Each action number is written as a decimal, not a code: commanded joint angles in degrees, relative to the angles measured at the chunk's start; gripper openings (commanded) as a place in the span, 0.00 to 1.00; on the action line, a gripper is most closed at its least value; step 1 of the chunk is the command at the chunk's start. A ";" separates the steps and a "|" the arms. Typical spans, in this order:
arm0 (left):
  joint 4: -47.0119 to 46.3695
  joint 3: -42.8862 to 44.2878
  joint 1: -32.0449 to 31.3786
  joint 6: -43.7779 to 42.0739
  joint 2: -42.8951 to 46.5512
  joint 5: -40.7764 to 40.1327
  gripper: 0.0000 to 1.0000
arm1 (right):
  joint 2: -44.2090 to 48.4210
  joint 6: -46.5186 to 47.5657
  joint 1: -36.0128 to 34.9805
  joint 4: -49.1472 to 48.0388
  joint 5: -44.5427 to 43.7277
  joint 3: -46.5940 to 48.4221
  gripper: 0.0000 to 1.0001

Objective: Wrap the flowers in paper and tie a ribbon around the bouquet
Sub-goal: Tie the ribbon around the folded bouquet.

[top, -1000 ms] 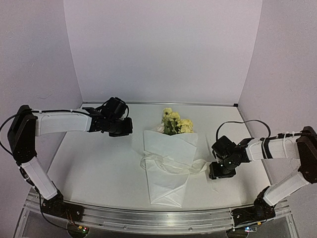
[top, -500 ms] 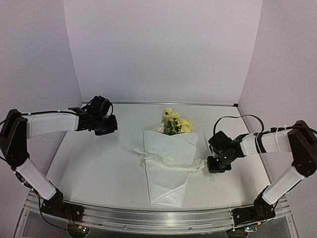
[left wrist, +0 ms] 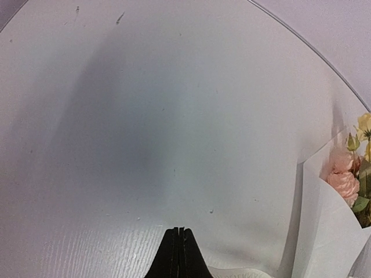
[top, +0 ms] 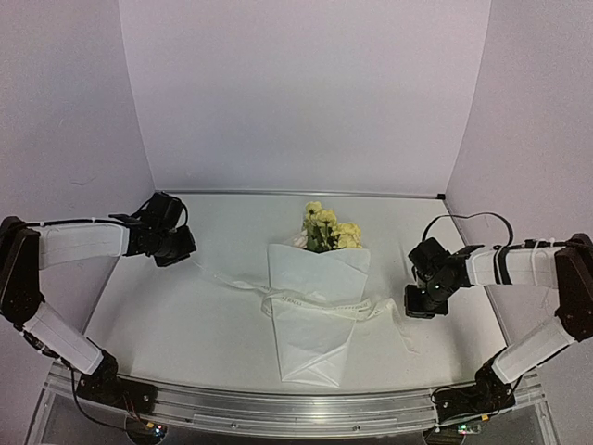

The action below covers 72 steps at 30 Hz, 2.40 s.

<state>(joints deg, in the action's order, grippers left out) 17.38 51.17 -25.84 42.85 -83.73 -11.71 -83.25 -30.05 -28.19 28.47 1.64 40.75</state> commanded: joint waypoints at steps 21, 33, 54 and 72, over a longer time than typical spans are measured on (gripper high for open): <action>-5.25 -3.11 3.30 0.60 3.20 5.29 0.00 | 8.14 -9.56 -5.64 -3.91 6.67 1.11 0.51; -5.28 -4.25 3.29 0.92 4.98 4.60 0.00 | -3.09 -20.53 -8.02 -13.38 3.78 3.02 0.58; -0.01 -6.44 3.56 3.49 7.66 -6.22 0.00 | 1.48 -18.32 -3.36 -12.96 -3.08 -0.65 0.00; -6.34 -12.82 15.68 8.78 4.48 5.29 0.00 | 7.83 -11.07 6.43 0.47 -2.13 -2.72 0.00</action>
<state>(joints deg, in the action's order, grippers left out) 15.77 38.42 -10.34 51.46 -78.16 -11.13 -74.54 -42.96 -22.51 25.87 -0.78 36.74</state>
